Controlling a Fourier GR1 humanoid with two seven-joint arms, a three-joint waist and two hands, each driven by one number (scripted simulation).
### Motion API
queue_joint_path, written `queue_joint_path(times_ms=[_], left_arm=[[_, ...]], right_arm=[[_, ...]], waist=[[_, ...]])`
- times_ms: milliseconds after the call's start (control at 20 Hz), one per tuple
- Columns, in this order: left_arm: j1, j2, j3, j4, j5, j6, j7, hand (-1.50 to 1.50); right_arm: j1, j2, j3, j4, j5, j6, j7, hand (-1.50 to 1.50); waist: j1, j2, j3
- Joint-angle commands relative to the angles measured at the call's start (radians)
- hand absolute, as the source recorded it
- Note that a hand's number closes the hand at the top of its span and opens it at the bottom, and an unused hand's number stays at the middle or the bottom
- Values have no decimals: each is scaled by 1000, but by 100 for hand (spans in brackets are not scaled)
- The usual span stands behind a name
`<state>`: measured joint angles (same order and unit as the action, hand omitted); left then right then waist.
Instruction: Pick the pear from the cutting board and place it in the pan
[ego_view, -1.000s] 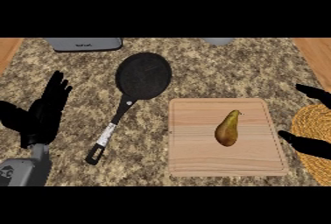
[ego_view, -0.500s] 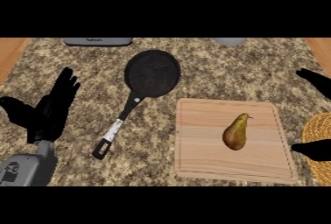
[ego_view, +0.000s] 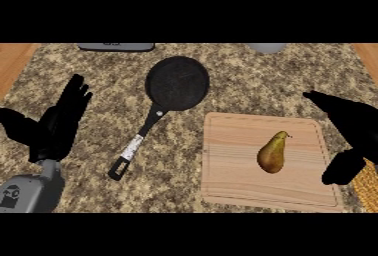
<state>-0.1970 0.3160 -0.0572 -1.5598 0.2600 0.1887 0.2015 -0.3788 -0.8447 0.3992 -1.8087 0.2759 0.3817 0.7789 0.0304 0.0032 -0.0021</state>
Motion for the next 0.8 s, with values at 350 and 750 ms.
queue_joint_path(times_ms=[350,750], left_arm=[[41,-30,4,-21,-26,-1,5,0],[-14,-30,36,19,-34,1,12,0]], right_arm=[[-149,207,156,35,-5,257,279,-150],[-185,233,215,42,97,301,353,-150]], waist=[[-18,-3,1],[-29,-3,1]])
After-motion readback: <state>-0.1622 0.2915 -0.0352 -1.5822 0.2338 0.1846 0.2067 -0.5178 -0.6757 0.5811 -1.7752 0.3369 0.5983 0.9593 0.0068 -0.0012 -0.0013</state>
